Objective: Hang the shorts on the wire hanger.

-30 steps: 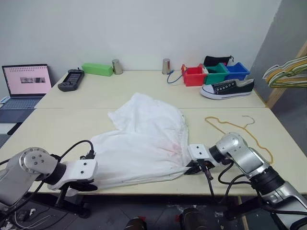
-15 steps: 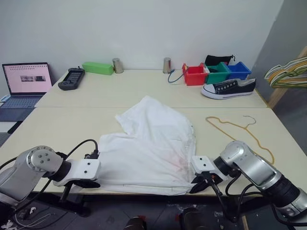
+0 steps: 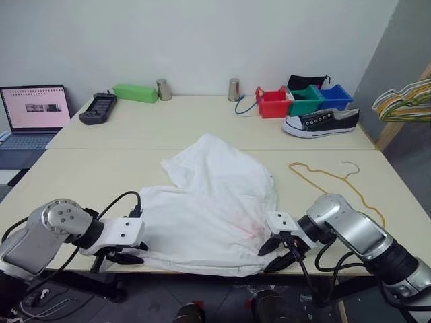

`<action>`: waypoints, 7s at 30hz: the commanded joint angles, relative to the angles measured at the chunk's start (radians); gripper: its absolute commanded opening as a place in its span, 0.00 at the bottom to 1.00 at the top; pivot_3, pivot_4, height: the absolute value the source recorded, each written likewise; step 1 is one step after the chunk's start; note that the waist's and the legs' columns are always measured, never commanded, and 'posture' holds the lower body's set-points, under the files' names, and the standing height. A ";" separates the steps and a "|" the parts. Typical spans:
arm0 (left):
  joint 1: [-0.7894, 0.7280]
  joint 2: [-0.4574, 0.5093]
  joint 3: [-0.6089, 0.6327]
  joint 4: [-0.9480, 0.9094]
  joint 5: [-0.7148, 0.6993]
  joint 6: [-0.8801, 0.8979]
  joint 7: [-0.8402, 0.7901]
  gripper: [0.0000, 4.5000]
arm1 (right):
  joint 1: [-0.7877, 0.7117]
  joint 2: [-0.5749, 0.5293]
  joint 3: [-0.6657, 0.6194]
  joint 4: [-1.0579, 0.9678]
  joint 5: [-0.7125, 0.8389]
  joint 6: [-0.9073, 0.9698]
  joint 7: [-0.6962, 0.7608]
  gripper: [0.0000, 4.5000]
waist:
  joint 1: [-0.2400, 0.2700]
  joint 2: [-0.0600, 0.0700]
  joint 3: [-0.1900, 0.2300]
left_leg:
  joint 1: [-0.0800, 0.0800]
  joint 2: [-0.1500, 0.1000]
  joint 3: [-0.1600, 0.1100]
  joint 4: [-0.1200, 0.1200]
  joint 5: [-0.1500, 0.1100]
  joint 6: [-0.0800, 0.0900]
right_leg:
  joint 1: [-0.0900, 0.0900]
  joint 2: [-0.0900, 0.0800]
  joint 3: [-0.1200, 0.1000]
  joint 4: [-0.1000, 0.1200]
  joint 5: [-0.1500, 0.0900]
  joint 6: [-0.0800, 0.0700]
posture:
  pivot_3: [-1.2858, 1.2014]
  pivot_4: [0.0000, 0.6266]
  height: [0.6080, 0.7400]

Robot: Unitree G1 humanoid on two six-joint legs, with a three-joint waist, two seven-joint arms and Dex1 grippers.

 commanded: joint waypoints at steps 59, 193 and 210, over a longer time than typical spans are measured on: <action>-0.429 -0.835 -0.151 -0.100 -0.095 0.432 0.666 1.00 | -0.481 0.023 -0.353 1.454 -0.300 -0.332 -0.486 0.44 | -0.247 0.008 -0.023 | 0.010 -0.004 0.008 0.017 -0.002 0.001 | 0.032 -0.006 0.002 -0.018 0.011 0.024 | 0.40 0.02 1.00; -0.964 -0.474 0.131 0.667 -0.210 0.498 0.008 1.00 | -0.555 -0.114 0.099 0.799 -1.114 -1.425 -1.441 0.01 | -0.219 0.008 -0.026 | 0.002 -0.007 0.005 0.017 -0.002 0.002 | 0.023 -0.006 0.004 -0.015 0.011 0.028 | 0.40 0.00 1.00; -0.713 -0.389 -0.073 0.317 -0.163 0.691 -0.036 1.00 | -0.678 -0.039 0.115 0.921 -1.236 -1.459 -1.501 0.01 | -0.223 0.008 -0.026 | 0.004 -0.007 0.004 0.017 -0.002 0.002 | 0.024 -0.006 0.005 -0.014 0.010 0.027 | 0.39 0.00 1.00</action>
